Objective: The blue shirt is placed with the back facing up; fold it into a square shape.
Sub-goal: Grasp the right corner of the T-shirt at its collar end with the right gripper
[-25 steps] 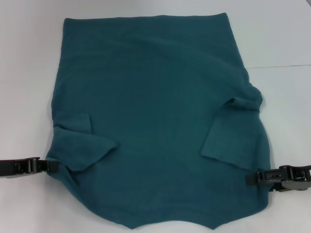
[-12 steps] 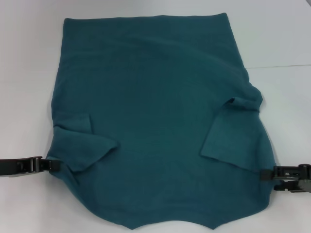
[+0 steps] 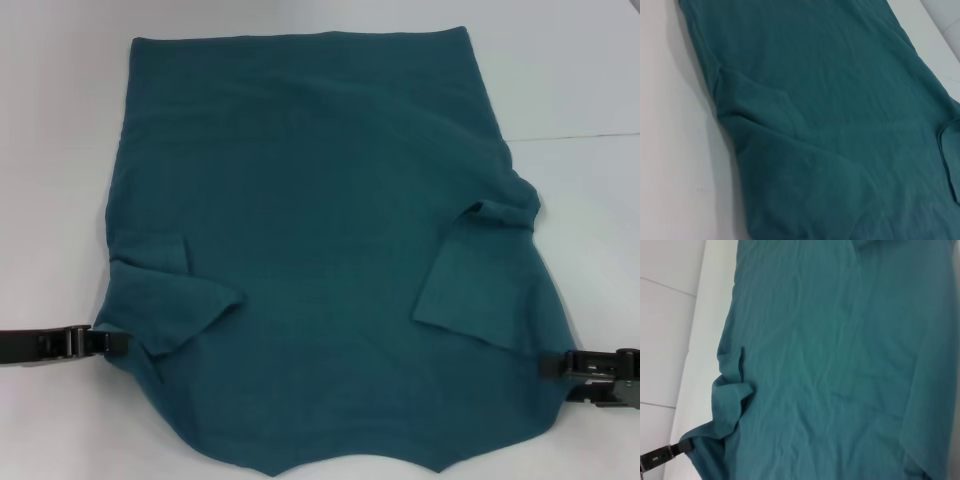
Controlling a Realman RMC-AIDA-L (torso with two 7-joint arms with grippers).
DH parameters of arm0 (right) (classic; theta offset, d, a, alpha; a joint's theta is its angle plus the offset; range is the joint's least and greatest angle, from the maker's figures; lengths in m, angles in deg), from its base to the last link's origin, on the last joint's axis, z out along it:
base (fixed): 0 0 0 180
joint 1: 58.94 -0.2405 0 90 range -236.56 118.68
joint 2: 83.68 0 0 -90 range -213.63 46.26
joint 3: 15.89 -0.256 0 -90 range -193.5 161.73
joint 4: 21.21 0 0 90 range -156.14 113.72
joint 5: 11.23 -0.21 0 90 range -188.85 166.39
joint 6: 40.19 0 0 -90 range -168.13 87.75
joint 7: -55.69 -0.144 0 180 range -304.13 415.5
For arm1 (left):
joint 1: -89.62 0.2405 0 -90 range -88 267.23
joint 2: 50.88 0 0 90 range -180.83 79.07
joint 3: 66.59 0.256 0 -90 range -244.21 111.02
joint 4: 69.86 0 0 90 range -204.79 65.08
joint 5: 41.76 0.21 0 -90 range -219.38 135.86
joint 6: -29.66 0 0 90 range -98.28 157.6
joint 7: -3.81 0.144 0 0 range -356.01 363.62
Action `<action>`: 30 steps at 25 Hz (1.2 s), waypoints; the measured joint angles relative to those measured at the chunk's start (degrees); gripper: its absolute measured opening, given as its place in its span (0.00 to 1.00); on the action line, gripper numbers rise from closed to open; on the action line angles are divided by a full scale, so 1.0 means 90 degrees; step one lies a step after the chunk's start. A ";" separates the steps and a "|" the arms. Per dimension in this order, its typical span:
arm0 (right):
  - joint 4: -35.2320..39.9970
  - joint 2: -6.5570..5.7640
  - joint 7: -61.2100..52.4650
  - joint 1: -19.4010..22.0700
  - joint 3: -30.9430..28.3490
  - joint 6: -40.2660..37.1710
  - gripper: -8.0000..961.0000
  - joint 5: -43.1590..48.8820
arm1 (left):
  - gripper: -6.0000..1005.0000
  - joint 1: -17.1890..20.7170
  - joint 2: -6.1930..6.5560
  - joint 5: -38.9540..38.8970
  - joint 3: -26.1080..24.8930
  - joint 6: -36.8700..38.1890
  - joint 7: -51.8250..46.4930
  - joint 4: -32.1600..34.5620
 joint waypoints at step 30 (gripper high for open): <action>0.0020 0.0060 0.0037 0.0066 -0.0124 0.0401 0.71 0.0011 | 0.02 -0.0005 0.0007 0.0000 -0.0029 -0.0005 0.0063 -0.0078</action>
